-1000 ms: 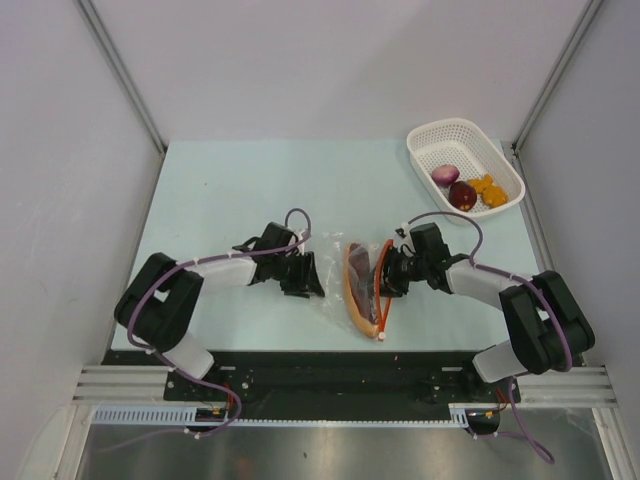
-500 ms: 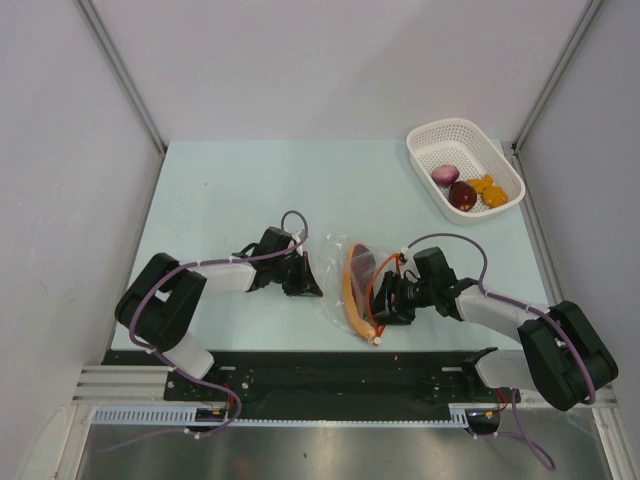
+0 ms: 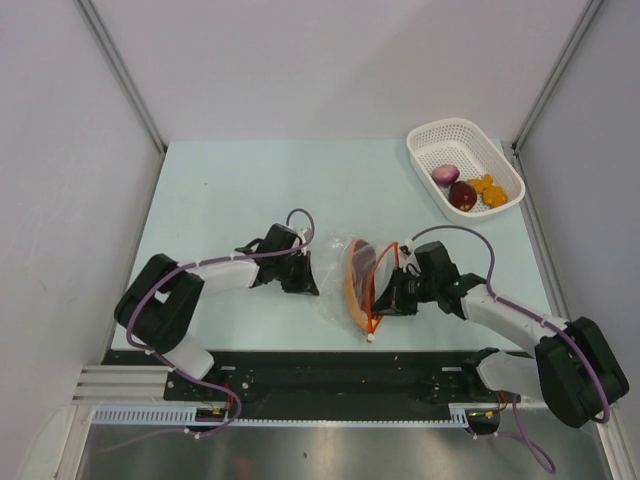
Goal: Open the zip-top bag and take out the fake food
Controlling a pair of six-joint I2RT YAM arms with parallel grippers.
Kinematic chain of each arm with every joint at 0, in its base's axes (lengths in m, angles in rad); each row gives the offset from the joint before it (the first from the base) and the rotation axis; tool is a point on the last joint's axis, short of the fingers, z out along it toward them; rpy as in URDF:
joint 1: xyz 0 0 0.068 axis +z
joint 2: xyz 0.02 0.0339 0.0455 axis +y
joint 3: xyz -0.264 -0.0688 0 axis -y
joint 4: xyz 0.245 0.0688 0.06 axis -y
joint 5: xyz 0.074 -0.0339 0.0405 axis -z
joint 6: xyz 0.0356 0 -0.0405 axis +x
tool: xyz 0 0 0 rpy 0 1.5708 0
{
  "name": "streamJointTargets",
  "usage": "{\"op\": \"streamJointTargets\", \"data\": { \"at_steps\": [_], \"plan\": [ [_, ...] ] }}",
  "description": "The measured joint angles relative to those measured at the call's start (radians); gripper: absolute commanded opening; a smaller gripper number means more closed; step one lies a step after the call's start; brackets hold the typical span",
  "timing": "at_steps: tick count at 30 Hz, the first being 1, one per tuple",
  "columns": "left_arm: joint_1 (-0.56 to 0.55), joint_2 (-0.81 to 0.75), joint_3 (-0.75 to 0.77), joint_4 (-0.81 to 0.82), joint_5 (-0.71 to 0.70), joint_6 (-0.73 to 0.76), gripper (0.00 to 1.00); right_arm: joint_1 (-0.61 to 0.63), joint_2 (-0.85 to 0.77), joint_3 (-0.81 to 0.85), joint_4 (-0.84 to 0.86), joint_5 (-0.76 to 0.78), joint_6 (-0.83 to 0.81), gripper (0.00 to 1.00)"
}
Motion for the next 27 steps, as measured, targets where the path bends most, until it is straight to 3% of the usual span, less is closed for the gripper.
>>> {"op": "streamJointTargets", "data": {
  "at_steps": [6,15,16,18,19,23,27],
  "plan": [
    [-0.004,0.000,0.088,-0.114,-0.100,0.146,0.00,-0.024,-0.075,0.149,-0.179,0.073,-0.090,0.00],
    [-0.007,-0.022,0.143,-0.200,-0.208,0.272,0.00,-0.069,-0.076,0.167,-0.271,-0.001,-0.118,0.00],
    [-0.007,-0.024,0.143,-0.203,-0.217,0.280,0.20,-0.079,-0.076,0.167,-0.275,-0.014,-0.115,0.00],
    [-0.005,-0.024,0.145,-0.214,-0.224,0.294,0.48,-0.087,-0.076,0.167,-0.286,-0.029,-0.113,0.00],
    [-0.005,-0.024,0.148,-0.222,-0.223,0.301,0.98,-0.088,-0.074,0.167,-0.293,-0.036,-0.114,0.00],
    [-0.011,-0.066,0.154,-0.259,-0.216,0.299,0.98,-0.088,-0.046,0.167,-0.303,-0.048,-0.117,0.00],
    [-0.043,-0.213,0.187,-0.320,-0.231,0.301,0.87,-0.088,-0.028,0.169,-0.305,-0.047,-0.117,0.00]
  ]
}}
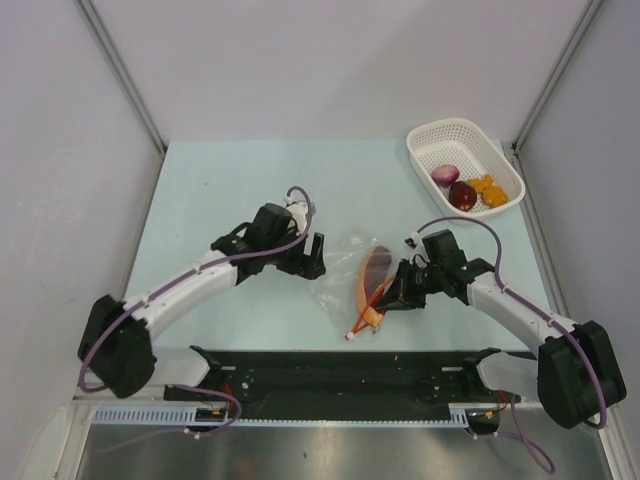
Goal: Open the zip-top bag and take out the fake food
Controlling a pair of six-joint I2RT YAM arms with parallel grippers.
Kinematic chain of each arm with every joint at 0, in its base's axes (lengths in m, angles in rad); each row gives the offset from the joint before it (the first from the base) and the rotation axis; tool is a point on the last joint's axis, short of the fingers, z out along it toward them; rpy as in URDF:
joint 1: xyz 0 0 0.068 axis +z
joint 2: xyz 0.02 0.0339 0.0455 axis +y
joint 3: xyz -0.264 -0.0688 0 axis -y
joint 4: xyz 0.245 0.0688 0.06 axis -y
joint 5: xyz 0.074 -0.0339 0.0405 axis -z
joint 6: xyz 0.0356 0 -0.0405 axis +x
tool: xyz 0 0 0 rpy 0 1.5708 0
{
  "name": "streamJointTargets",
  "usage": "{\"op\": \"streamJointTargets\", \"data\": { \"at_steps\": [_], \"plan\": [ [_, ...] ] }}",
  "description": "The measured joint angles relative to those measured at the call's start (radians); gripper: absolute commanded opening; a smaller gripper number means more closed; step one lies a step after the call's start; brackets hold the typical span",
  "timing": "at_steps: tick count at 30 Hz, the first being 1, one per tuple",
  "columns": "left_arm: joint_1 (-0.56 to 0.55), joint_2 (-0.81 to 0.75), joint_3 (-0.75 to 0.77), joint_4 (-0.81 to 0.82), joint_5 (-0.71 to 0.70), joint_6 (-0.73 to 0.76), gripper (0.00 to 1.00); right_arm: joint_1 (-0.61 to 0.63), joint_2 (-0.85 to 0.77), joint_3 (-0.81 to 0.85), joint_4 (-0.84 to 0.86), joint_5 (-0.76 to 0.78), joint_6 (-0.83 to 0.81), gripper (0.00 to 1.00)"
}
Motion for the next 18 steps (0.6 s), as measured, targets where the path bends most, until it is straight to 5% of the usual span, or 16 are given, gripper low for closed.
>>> {"op": "streamJointTargets", "data": {
  "at_steps": [3,6,11,14,18],
  "plan": [
    [-0.063,-0.126,0.040,0.022,0.000,0.002,0.76,-0.002,0.001,0.003,-0.003,0.000,0.000,0.00],
    [-0.163,-0.184,0.079,0.101,0.029,0.005,0.77,-0.002,0.000,0.017,-0.024,0.001,0.003,0.00],
    [-0.313,-0.023,0.191,0.159,0.058,0.029,0.85,-0.005,-0.022,0.068,-0.077,0.006,0.011,0.00],
    [-0.364,0.087,0.234,0.164,0.045,0.042,0.69,-0.011,-0.040,0.093,-0.087,0.005,0.011,0.00],
    [-0.382,0.171,0.261,0.136,-0.007,0.072,0.64,-0.017,-0.053,0.097,-0.092,0.005,0.016,0.00]
  ]
}}
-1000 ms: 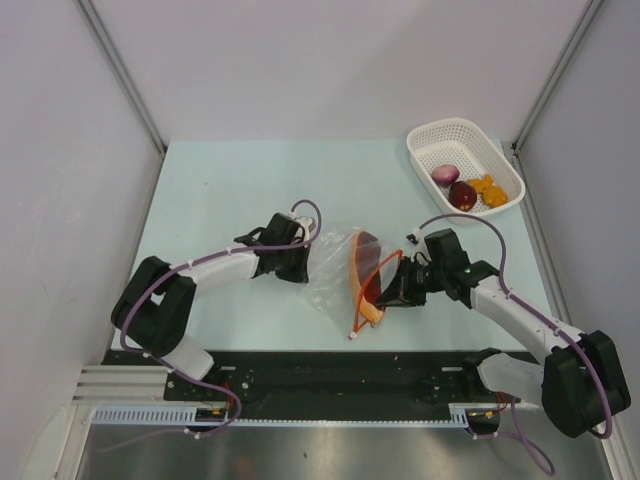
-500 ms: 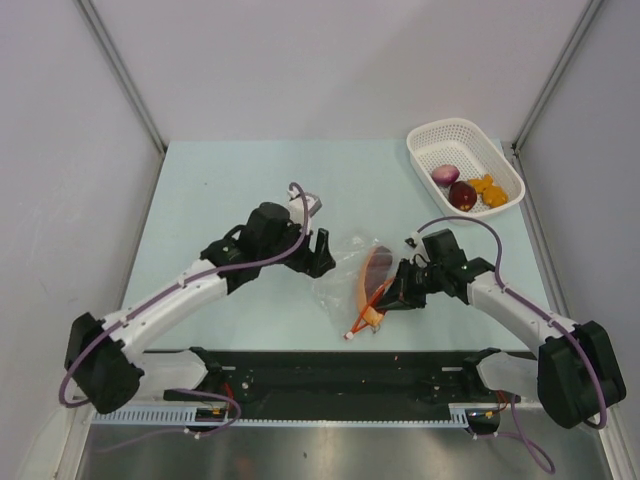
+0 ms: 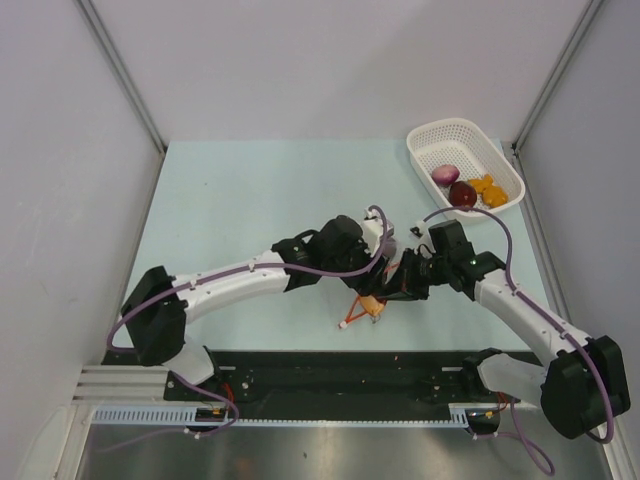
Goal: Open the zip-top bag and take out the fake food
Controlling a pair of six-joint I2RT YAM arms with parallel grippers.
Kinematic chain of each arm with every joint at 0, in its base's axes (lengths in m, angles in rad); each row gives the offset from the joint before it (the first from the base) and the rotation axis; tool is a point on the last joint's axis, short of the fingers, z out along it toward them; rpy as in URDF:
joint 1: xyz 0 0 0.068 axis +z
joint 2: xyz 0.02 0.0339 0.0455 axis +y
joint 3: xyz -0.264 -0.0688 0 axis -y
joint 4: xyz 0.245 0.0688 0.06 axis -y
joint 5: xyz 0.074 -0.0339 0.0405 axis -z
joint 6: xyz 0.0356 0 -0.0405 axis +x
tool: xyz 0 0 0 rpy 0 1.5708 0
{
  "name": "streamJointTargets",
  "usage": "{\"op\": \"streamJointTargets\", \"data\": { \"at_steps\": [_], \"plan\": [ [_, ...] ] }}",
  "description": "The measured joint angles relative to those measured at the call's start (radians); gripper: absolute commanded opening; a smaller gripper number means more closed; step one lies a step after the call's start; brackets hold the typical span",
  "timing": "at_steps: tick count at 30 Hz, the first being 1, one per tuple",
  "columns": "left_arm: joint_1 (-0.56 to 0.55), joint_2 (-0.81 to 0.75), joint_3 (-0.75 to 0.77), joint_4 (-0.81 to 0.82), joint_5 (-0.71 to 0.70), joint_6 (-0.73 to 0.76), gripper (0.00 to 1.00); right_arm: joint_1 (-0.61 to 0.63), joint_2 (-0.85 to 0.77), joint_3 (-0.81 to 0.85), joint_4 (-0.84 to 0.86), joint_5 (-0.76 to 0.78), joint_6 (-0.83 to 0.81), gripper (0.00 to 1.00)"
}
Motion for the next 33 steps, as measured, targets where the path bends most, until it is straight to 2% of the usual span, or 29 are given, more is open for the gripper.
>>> {"op": "streamJointTargets", "data": {
  "at_steps": [3,13,14,15,18,21,25,33],
  "plan": [
    [0.003,0.015,0.012,-0.014,-0.043,0.018,0.57,-0.002,-0.007,0.000,-0.002,0.000,0.007,0.00],
    [0.005,0.060,0.035,-0.012,-0.069,0.043,0.53,-0.003,-0.021,0.000,-0.001,-0.003,0.033,0.00],
    [0.005,0.069,0.037,-0.012,-0.065,0.043,0.47,-0.003,-0.021,0.000,-0.005,-0.002,0.035,0.00],
    [0.005,0.077,0.041,-0.012,-0.063,0.043,0.27,-0.003,-0.021,0.000,-0.009,0.001,0.038,0.00],
    [0.006,0.111,0.059,-0.018,-0.065,0.042,0.00,-0.005,-0.023,0.000,-0.013,-0.002,0.047,0.00],
    [0.014,0.142,0.072,-0.034,-0.079,0.043,0.00,-0.006,-0.037,0.005,-0.039,0.002,0.046,0.00],
    [0.035,0.163,0.108,-0.078,-0.141,0.043,0.00,-0.006,-0.083,0.064,-0.158,0.018,0.026,0.00],
    [0.106,0.171,0.193,-0.146,-0.262,0.001,0.00,-0.006,-0.331,0.176,-0.447,0.033,-0.032,0.00]
  ]
}}
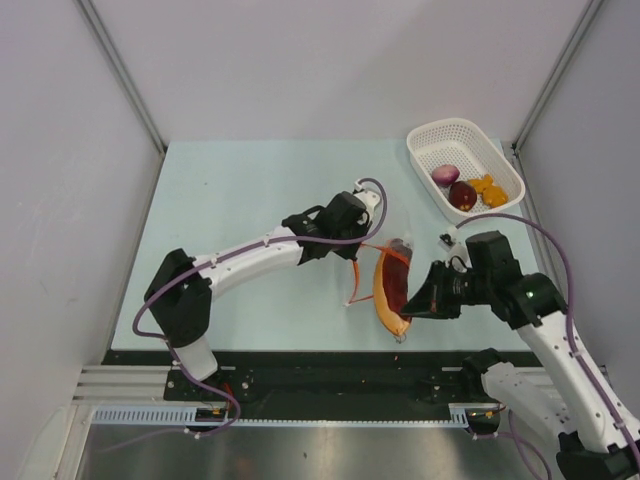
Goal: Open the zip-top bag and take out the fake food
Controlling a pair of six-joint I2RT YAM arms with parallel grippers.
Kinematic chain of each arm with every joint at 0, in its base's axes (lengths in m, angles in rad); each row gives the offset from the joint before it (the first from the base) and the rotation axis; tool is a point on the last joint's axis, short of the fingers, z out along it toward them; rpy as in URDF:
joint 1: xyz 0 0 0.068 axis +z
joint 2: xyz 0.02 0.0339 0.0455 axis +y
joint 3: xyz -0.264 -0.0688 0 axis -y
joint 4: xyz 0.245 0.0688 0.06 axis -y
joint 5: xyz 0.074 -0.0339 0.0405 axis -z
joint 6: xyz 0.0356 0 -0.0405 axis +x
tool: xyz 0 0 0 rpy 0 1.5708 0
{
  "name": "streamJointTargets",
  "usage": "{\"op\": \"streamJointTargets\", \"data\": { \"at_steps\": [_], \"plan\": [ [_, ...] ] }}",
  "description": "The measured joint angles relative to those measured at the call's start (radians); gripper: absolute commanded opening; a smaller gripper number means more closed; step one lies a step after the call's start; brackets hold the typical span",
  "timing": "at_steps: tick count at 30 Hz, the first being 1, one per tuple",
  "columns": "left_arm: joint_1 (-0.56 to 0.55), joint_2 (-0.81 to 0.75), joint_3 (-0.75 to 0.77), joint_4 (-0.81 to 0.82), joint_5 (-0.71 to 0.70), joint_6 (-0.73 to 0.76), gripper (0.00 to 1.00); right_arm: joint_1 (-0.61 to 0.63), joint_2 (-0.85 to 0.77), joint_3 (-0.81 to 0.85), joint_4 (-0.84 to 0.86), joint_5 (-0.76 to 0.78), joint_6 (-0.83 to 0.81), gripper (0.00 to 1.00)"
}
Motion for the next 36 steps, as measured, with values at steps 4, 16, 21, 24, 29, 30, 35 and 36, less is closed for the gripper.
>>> {"op": "streamJointTargets", "data": {
  "at_steps": [4,16,21,24,29,30,35,36],
  "plan": [
    [0.010,0.000,0.008,-0.030,-0.024,-0.013,0.00,0.000,-0.058,0.065,-0.116,0.006,0.001,0.00],
    [0.018,-0.013,0.069,-0.025,0.079,-0.018,0.00,0.009,0.069,0.078,-0.092,-0.188,-0.026,0.00],
    [0.012,-0.018,0.122,-0.027,0.087,-0.010,0.00,0.101,0.202,0.102,0.016,-0.201,-0.020,0.00],
    [0.017,-0.008,0.147,-0.056,0.068,0.001,0.00,0.146,0.224,0.154,0.027,-0.219,-0.038,0.00],
    [0.068,0.014,0.185,-0.123,-0.013,0.036,0.00,0.106,0.203,0.313,0.034,-0.221,-0.087,0.00],
    [0.076,0.014,0.185,-0.132,-0.027,0.042,0.00,0.059,0.188,0.328,0.037,-0.217,-0.091,0.00],
    [0.089,0.013,0.173,-0.173,-0.068,0.060,0.00,-0.231,0.161,0.338,0.043,-0.100,-0.100,0.00],
    [0.087,0.013,0.164,-0.173,-0.068,0.059,0.00,-0.302,0.182,0.338,0.055,-0.092,-0.094,0.00]
  ]
}}
